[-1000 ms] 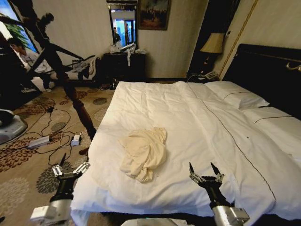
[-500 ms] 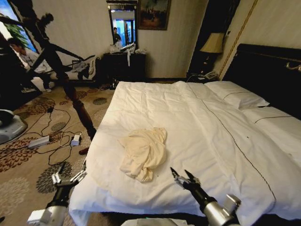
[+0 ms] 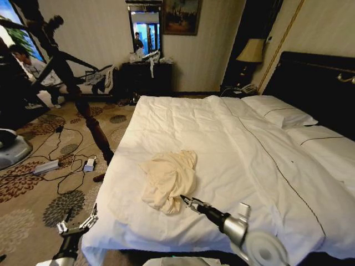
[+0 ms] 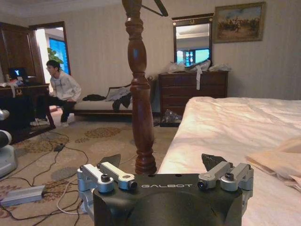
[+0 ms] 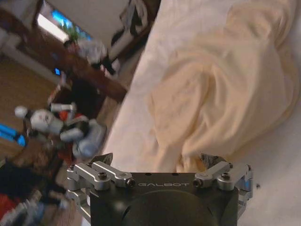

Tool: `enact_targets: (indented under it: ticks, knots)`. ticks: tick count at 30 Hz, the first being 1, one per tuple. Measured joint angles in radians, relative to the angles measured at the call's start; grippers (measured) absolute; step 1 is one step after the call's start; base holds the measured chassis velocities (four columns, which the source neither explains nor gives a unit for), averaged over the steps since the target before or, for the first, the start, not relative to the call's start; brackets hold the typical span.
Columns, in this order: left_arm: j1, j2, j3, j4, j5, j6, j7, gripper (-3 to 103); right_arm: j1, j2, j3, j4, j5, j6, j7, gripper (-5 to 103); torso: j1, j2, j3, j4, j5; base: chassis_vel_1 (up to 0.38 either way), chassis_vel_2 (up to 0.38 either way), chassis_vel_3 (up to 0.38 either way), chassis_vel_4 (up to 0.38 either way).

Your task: Pick up the clothes from the bed and hang them on the clothes hanger.

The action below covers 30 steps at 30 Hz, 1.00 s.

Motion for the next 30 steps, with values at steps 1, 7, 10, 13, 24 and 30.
enact_targets:
  ticks: [1,7,10,13,24,30]
  knots:
    - [0.001,0.001,-0.002,-0.001,0.0,0.0,-0.001,97,0.02,-0.015,-0.021,-0.015,0.005,-0.005,0.006,100,0.0,0.0,0.0,0.0,-0.0002,0.0,0.0,0.0,0.0]
    - [0.017,-0.006,-0.004,0.007,0.0,-0.007,0.003,97,0.101,-0.021,-0.115,-0.063,0.03,-0.027,0.031,100,0.0,0.0,0.0,-0.0002,-0.0005,0.0,0.0,0.0,0.0]
    - [0.032,-0.026,-0.002,0.013,-0.006,-0.015,0.008,97,0.175,0.034,-0.198,-0.121,0.025,-0.034,0.058,100,0.0,0.0,0.0,0.0003,-0.0003,0.0,0.0,0.0,0.0]
    - [0.044,-0.036,-0.001,0.009,-0.007,-0.019,0.009,97,0.213,0.063,-0.235,-0.151,0.029,-0.038,0.073,100,0.0,0.0,0.0,0.0002,-0.0004,0.0,0.0,0.0,0.0]
    - [0.066,-0.031,-0.029,-0.013,-0.032,-0.024,0.01,97,0.248,0.132,-0.316,-0.208,0.014,-0.044,0.093,100,0.0,0.0,0.0,-0.0001,-0.0005,0.0,0.0,0.0,0.0]
    - [0.074,-0.033,-0.032,-0.018,-0.039,-0.028,0.01,97,0.274,0.184,-0.34,-0.233,-0.006,-0.044,0.105,100,0.0,0.0,0.0,0.0,-0.0002,0.0,0.0,0.0,0.0]
